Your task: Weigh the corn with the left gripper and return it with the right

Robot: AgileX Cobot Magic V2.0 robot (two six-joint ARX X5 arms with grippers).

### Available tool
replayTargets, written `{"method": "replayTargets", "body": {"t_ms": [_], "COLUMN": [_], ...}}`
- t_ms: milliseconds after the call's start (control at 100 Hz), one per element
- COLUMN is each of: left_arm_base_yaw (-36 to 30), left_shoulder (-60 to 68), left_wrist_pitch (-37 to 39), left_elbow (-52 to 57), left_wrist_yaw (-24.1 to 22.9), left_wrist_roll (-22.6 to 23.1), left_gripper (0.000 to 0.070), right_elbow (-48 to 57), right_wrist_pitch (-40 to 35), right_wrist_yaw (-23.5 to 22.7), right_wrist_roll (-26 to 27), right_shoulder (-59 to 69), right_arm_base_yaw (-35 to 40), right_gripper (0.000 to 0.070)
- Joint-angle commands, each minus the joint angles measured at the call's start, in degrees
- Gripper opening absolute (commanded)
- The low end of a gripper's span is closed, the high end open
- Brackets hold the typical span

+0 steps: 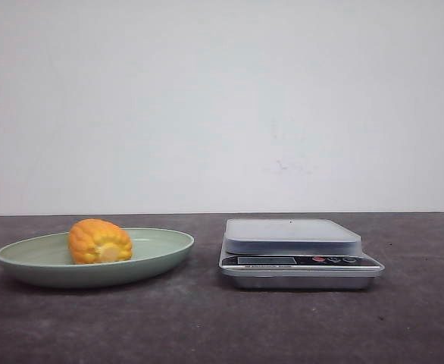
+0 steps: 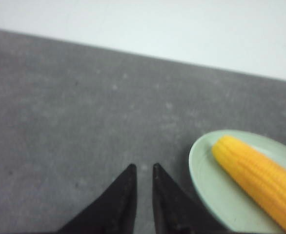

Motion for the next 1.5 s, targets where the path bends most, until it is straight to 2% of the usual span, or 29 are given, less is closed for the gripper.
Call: {"method": "replayTargets", "body": {"t_ms": [0,870,950,1070,1170,1350,1490], "left_arm_base_yaw": [0.1,0.1,0.1,0.1,0.1,0.1,0.1], "left_shoulder": [-0.1,-0.1,-0.1,-0.1,-0.1,-0.1,-0.1], "left_wrist_pitch": [-0.3,-0.2,-0.2,-0.2,-0.2,-0.2,-0.2], "left_elbow": [-1.1,-1.0,-1.0,-1.0,-1.0,-1.0,-1.0], "left_wrist_yaw": [0.3,0.3,0.3,0.3,0.3,0.3,0.3], "left_wrist_roll": [0.5,0.5,0.5,0.5,0.5,0.5,0.5], "left_gripper": [0.0017,0.0017,0.0017,0.0017,0.0017,0.0017,0.0017], "right_elbow": [0.4,0.4,0.4,-2.0,-8.8,-26.9,-39.3], "right_wrist_pitch": [0.6,0.6,1.2,8.6,17.6,33.5,41.1], "right_wrist_yaw": [0.0,0.0,0.9,1.4,1.4,-0.6,-0.6], "right_wrist_roll": [0.2,0.1,-4.5,-7.6,-9.3,-8.6,-6.7], "right_shoulder": [-0.1,-0.1,-0.1,-1.4,-4.2,-9.8,-12.8], "right_arm_base_yaw": [0.2,0.2,0.2,-2.2,-6.4,-14.5,-17.3], "right_gripper": [0.0006,0.0006,0.0006,0.0006,0.0006,0.0006,0.0006]}}
